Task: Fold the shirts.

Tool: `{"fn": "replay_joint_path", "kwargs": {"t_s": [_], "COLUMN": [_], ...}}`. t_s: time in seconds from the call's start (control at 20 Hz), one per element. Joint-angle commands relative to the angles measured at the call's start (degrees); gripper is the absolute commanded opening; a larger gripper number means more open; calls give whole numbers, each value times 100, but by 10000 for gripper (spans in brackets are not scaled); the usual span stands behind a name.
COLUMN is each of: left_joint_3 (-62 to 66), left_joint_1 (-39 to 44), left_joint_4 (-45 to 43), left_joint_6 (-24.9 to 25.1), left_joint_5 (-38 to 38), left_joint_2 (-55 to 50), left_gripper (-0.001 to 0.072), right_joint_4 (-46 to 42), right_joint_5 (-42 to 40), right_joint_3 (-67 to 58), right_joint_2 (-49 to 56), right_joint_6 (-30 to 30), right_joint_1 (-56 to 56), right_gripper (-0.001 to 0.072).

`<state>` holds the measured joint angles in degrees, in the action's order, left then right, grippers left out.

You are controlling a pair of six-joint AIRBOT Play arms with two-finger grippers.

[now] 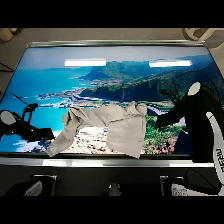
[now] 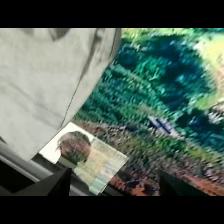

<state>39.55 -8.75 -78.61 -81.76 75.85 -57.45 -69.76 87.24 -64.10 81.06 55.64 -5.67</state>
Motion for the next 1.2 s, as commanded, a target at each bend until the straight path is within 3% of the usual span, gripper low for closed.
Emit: {"fn": "replay_joint_path", "kwargs": {"t_s": [0.0,0.2,0.25,0.35,0.6,0.7,0.85,0.9,0.95,1.05,1.1,1.15], "left_joint_3": [-938,-944,-944,-944,-944,-944,-944,-944,-942,-914,-890,-848], "left_joint_1": [-129,-129,-127,-127,-109,-109,-109,-109,-109,-111,-111,-111], "left_joint_4": [105,175,337,859,1307,1305,1311,1329,1373,1541,1663,1810], "left_joint_6": [304,538,601,940,1685,1700,1593,1593,1602,1604,1606,1620], "left_joint_5": [-468,-883,-901,-881,-212,-125,-127,-120,-103,-105,-107,-96], "left_joint_2": [63,9,-57,-249,-501,-498,-498,-496,-496,-492,-485,-479], "left_gripper": [685,685,685,685,673,536,101,26,25,25,25,25], "right_joint_4": [306,363,433,765,1351,1338,1458,1598,1759,1856,1858,1875], "right_joint_5": [-297,-258,-278,-367,-756,-1182,-1886,-2015,-2127,-2332,-2439,-2500], "right_joint_3": [1274,1587,1661,1943,2684,2857,2942,2942,2942,2942,2942,2940], "right_joint_2": [-608,-782,-785,-785,-785,-782,-721,-682,-649,-640,-640,-640], "right_joint_6": [-245,-352,-437,-490,-728,-667,-304,-225,-170,37,103,175], "right_joint_1": [-96,-96,-96,-94,229,817,1408,1506,1596,1777,1849,1875], "right_gripper": [566,587,624,625,625,627,641,622,610,481,358,140]}}
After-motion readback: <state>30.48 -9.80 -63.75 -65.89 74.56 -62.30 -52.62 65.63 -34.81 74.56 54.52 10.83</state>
